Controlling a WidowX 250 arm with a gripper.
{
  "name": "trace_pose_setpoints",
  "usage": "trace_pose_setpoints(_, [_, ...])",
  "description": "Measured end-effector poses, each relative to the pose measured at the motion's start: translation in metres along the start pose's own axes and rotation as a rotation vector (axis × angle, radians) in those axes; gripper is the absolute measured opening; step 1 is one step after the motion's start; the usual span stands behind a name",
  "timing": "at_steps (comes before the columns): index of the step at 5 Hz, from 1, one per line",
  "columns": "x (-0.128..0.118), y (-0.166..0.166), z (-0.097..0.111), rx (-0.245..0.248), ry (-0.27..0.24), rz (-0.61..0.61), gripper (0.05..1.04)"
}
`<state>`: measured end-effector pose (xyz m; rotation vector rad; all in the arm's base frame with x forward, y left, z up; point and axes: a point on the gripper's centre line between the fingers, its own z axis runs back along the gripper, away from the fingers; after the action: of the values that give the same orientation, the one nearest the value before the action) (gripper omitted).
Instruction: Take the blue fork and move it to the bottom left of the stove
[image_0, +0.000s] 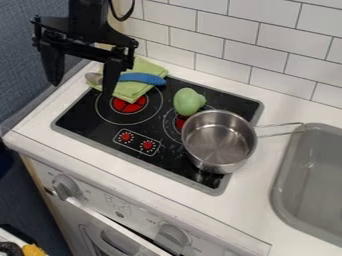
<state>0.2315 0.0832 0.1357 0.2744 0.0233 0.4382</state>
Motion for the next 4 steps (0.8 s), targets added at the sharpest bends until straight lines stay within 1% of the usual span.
trace_pose_setpoints(1, [-0.002,-0.004,-0.006,-0.005,0.035,0.006,1.0])
trace_pose_setpoints(2, [0.021,-0.012,-0.015,-0.112,0.184,0.224,1.001])
trace_pose_setpoints(3, [0.042,-0.016,-0.02,-0.154,0.228,0.477,1.001])
trace_pose_setpoints(4, [0.069,-0.023,-0.026,-0.262,0.257,0.722,1.001])
